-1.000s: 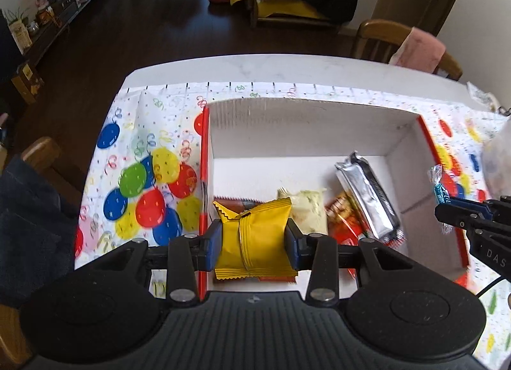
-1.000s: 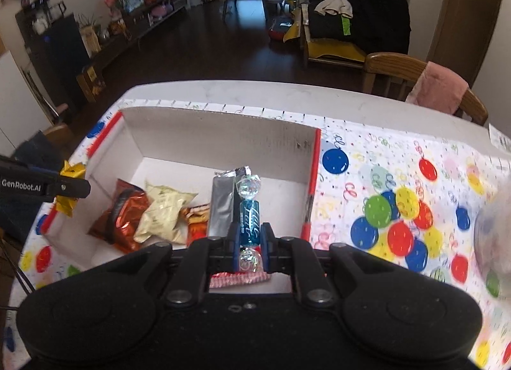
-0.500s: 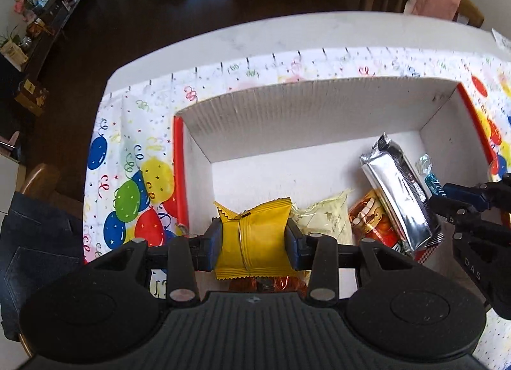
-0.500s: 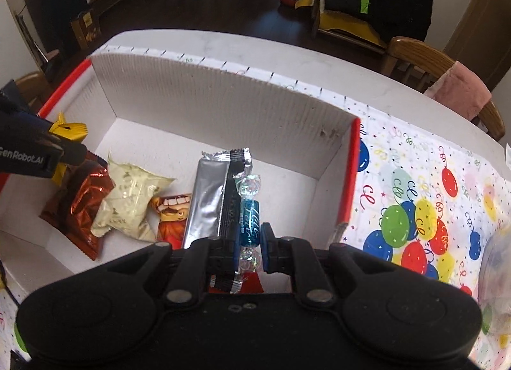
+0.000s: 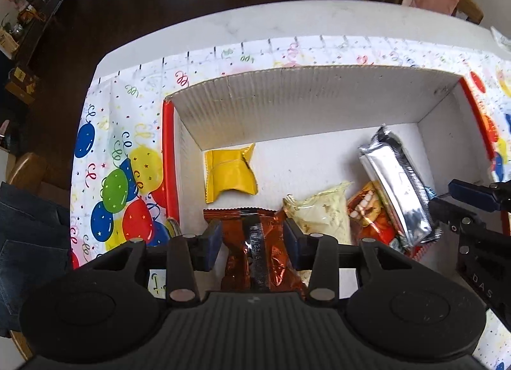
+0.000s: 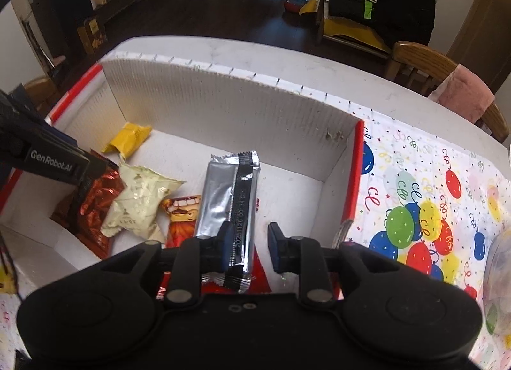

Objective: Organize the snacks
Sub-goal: 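Lift both tools out of the box toward the dark snack and lollipop, then grasp the dark wrapped snack with the left tool while the right tool grasps the small dark candy, then carry the dark snack and small candy into the red box and release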

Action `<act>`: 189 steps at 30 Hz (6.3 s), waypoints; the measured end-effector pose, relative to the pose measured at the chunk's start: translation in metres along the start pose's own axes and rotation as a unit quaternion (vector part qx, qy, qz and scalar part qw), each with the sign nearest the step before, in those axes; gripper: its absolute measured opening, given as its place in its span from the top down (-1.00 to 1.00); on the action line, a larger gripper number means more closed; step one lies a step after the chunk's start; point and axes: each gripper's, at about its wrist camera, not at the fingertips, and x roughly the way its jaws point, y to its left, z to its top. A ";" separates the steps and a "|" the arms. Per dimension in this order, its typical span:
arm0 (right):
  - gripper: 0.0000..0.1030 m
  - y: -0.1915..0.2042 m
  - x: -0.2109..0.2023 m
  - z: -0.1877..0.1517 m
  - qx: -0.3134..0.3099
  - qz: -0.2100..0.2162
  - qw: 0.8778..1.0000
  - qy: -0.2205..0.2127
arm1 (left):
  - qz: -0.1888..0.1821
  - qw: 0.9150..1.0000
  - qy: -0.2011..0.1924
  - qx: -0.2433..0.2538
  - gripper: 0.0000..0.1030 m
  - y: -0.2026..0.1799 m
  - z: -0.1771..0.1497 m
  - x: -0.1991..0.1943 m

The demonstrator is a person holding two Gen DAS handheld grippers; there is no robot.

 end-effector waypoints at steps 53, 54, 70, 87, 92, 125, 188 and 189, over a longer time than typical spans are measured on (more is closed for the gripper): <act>-0.95 0.075 -0.166 -0.141 0.098 0.066 0.981 -0.152 | -0.102 0.976 -0.193 0.013 -0.46 0.041 -0.213 -0.146; -0.97 0.077 -0.167 -0.146 0.099 0.065 0.981 -0.152 | -0.102 0.977 -0.189 0.011 -0.46 0.042 -0.217 -0.143; -0.98 0.091 -0.137 -0.236 0.133 0.015 0.988 -0.075 | -0.111 0.990 -0.087 -0.005 -0.46 0.047 -0.278 -0.089; -0.50 0.088 -0.101 -0.286 0.084 -0.037 0.996 -0.007 | -0.081 0.996 -0.007 0.049 -0.46 0.012 -0.312 -0.035; -0.34 0.089 -0.093 -0.291 0.059 -0.036 0.998 0.005 | -0.072 0.996 -0.003 0.052 -0.45 0.009 -0.316 -0.028; 0.69 0.077 -0.096 -0.289 0.062 -0.002 0.998 -0.014 | -0.098 0.995 0.001 -0.008 0.37 0.031 -0.315 -0.026; 0.69 -0.002 -0.069 -0.022 0.041 0.019 0.993 -0.110 | -0.023 0.992 -0.125 -0.003 0.40 0.005 -0.062 -0.067; 0.69 -0.001 -0.065 -0.017 0.036 0.021 0.993 -0.106 | -0.021 0.993 -0.119 -0.003 0.40 0.005 -0.056 -0.063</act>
